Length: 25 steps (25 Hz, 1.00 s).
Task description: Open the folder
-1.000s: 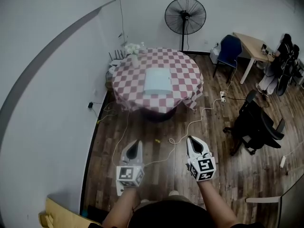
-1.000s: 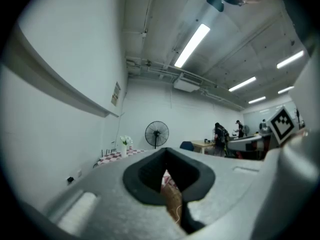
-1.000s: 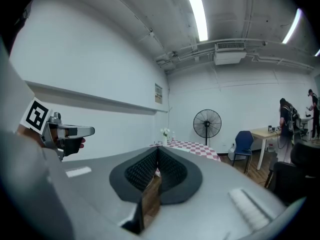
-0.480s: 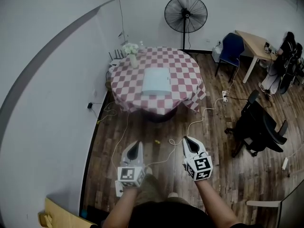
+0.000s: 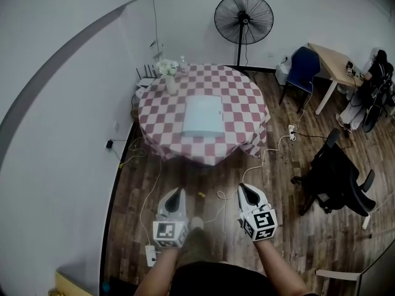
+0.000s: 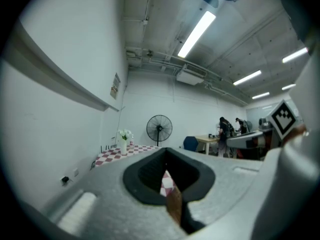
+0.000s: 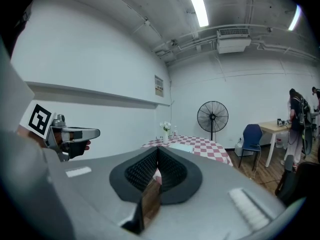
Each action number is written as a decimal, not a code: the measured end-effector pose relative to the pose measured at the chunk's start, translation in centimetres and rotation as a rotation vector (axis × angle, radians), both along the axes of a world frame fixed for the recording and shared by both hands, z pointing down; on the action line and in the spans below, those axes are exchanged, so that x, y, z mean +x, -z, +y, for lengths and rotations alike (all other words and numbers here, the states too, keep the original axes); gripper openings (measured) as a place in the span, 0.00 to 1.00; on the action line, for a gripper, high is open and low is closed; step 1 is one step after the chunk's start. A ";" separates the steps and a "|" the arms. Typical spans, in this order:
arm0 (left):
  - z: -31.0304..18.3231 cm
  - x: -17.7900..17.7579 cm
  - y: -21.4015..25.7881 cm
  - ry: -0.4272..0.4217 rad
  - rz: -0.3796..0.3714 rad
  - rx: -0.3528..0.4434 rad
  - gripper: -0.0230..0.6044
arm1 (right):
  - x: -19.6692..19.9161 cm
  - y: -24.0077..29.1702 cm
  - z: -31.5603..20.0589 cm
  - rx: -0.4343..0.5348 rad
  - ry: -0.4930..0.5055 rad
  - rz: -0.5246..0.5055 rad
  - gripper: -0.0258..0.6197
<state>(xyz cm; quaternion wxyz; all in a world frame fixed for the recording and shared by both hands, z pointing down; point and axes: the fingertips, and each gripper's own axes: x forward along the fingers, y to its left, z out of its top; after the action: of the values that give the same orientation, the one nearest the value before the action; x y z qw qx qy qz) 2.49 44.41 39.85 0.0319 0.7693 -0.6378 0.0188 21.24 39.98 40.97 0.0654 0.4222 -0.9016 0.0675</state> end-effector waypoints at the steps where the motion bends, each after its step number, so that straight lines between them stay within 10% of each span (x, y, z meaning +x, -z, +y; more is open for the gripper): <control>1: -1.6 -0.7 -0.2 -0.003 0.006 -0.006 0.04 | -0.6 -0.1 -1.6 -0.006 -0.004 0.003 0.04; 25: -28.8 -13.0 -2.2 -0.186 0.072 -0.068 0.04 | -14.7 -2.1 -26.5 -0.113 -0.114 0.102 0.04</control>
<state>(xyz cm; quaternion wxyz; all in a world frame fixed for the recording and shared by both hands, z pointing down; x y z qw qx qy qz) -10.52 15.59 42.06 0.0789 0.8237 -0.5613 0.0157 6.52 13.48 43.06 0.1312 0.4712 -0.8664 0.1003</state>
